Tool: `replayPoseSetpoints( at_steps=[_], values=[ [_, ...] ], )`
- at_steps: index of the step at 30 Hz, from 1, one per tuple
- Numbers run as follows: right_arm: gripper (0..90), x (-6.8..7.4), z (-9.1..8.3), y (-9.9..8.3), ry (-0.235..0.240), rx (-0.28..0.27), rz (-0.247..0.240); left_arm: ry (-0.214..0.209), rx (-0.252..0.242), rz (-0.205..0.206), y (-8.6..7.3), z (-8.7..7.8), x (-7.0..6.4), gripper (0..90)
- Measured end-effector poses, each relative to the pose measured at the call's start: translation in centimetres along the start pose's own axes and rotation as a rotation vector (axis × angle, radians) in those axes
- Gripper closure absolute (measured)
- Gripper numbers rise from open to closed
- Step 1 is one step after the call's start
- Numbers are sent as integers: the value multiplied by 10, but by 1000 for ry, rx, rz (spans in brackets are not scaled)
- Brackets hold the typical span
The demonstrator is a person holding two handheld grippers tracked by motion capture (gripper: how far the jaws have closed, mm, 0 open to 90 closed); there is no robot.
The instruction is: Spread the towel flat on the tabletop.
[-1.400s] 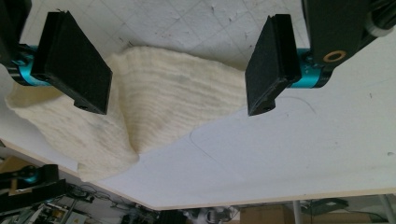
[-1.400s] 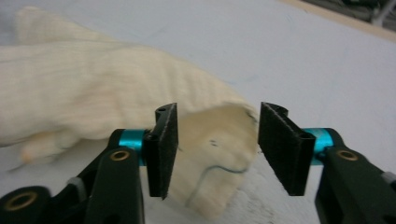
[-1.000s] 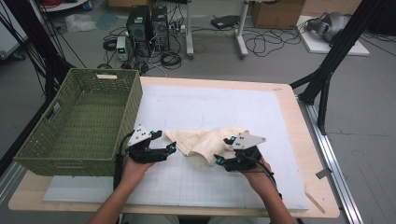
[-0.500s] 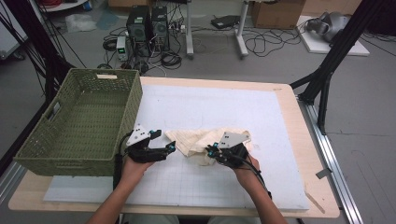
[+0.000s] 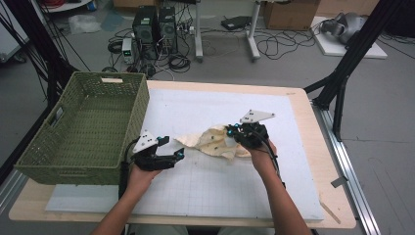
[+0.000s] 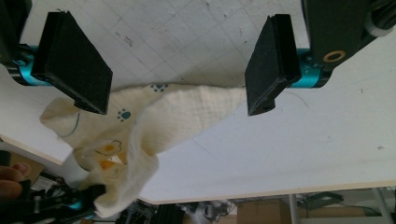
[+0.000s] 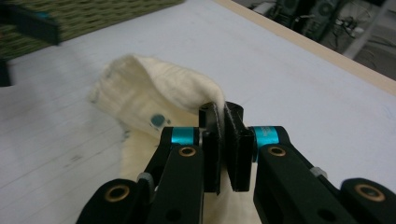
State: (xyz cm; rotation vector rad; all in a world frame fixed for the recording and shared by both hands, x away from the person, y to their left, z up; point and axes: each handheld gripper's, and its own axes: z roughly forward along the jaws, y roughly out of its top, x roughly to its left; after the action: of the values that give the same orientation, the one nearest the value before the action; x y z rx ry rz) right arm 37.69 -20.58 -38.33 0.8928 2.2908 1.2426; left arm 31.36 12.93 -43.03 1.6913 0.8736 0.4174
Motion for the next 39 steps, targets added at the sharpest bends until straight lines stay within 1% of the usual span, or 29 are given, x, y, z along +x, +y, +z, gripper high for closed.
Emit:
replayPoseSetpoints(
  at_steps=[2, 3, 4, 5, 6, 7, 8, 9, 11, 12, 14, 15, 17, 18, 19, 20, 21, 22, 23, 25, 26, 28, 30, 32, 33, 34, 36, 37, 39],
  values=[
    [864, -9, 4, -2, -39, 6, 17, -1, 3, 0, 0, 0, 0, 235],
    [863, -20, 7, -6, -76, 14, 60, -1, 4, 0, 0, 0, 0, 235],
    [863, -20, 7, -6, -76, 14, 60, -1, 4, -1, 0, 0, 0, 235],
    [863, -26, 9, -9, -91, 19, 86, -4, 5, 1, 0, 1, 0, 235],
    [860, -37, 12, -15, -135, 32, 134, -5, 6, 2, 0, 1, -1, 235],
    [860, -37, 12, -15, -135, 32, 134, -5, 6, 1, 0, 1, -1, 235],
    [858, -42, 13, -18, -159, 41, 153, -6, 6, 0, 0, 1, -1, 235],
    [855, -51, 15, -23, -203, 49, 177, -8, 9, 0, 0, 1, -1, 235],
    [837, -58, 17, -28, -235, 65, 195, -8, 9, 0, 0, 1, 0, 235],
    [837, -58, 17, -28, -235, 65, 195, -7, 10, -1, 0, 1, 0, 235],
    [779, -63, 17, -33, -270, 93, 222, -9, 11, 0, -1, 2, 0, 235],
    [722, -65, 16, -35, -290, 98, 234, -11, 13, 0, -1, 2, 0, 235],
    [647, -67, 13, -36, -297, 78, 260, -10, 16, 1, -1, 2, 0, 235],
    [567, -64, 7, -33, -303, 58, 255, -8, 16, 1, -1, 2, 0, 235],
    [567, -64, 7, -33, -303, 58, 255, -8, 16, 1, -1, 2, 0, 235],
    [534, -62, 4, -32, -293, 41, 242, -8, 17, 2, -1, 2, 0, 235],
    [514, -55, -5, -31, -280, 12, 207, -8, 17, 2, -1, 1, 0, 236],
    [514, -55, -5, -31, -280, 12, 207, -8, 18, 0, -1, 1, 0, 236],
    [502, -46, -14, -33, -271, -3, 163, -7, 17, 0, -1, 1, 0, 236],
    [480, -40, -21, -35, -252, 13, 132, -7, 20, 2, -1, 1, -1, 236],
    [480, -40, -21, -35, -252, 13, 132, -6, 20, 3, -1, 1, -1, 236],
    [484, -31, -31, -38, -238, -21, 109, -7, 20, 2, -1, 1, -1, 237],
    [491, -25, -37, -43, -210, -28, 107, -6, 22, 3, -1, 1, -1, 238],
    [500, -19, -39, -48, -180, -19, 97, -7, 19, 1, 0, 1, -1, 238],
    [506, -13, -37, -54, -136, -6, 86, -8, 18, 3, 0, 1, -1, 240],
    [506, -13, -37, -54, -136, -6, 86, -7, 19, 4, 0, 1, -1, 240],
    [513, -7, -34, -60, -87, 9, 79, -8, 22, 1, -1, 1, -1, 240],
    [513, 1, -28, -65, -53, 41, 71, -8, 22, 2, -1, 1, -1, 240],
    [513, 7, -18, -70, -15, 72, 63, -7, 21, 4, -1, 1, -1, 241]
  ],
)
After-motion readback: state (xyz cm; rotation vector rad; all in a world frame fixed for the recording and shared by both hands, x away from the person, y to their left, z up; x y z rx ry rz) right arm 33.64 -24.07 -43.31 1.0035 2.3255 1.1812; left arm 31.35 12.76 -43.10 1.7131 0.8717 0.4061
